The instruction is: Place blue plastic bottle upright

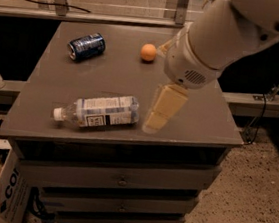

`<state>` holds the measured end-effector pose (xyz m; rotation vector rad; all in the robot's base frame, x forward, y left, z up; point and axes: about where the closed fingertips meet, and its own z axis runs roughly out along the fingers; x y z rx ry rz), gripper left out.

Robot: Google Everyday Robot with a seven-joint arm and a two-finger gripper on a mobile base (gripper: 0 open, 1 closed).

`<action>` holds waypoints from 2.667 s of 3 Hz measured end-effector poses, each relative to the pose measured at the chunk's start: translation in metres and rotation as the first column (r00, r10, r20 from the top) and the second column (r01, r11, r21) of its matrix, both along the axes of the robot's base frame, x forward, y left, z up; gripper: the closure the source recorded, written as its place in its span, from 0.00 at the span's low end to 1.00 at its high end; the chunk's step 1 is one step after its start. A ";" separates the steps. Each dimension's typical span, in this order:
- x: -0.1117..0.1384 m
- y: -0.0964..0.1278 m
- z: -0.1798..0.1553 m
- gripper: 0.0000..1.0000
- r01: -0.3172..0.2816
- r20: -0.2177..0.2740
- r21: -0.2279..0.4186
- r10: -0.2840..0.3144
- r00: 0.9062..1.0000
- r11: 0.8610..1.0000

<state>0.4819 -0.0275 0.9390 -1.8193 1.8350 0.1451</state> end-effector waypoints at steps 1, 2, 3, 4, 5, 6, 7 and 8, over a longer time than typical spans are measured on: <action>0.020 0.039 -0.017 0.00 -0.051 0.005 0.014 0.050 0.999 0.999; 0.031 0.060 -0.026 0.00 -0.078 0.009 0.022 0.078 0.997 0.997; 0.037 0.073 -0.031 0.00 -0.095 0.011 0.026 0.094 0.995 0.995; 0.028 0.099 -0.040 0.00 -0.143 -0.023 0.003 0.144 0.989 0.990; 0.018 0.125 -0.055 0.00 -0.195 -0.068 -0.039 0.192 0.979 0.980; 0.018 0.125 -0.055 0.00 -0.195 -0.068 -0.040 0.192 0.979 0.980; 0.025 0.135 -0.059 0.00 -0.208 -0.065 -0.057 0.204 0.977 0.977; 0.029 0.148 -0.072 0.00 -0.233 -0.084 -0.087 0.225 0.971 0.969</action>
Offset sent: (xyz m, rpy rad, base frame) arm 0.0470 0.0852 -0.0411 0.0334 -0.0036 0.1106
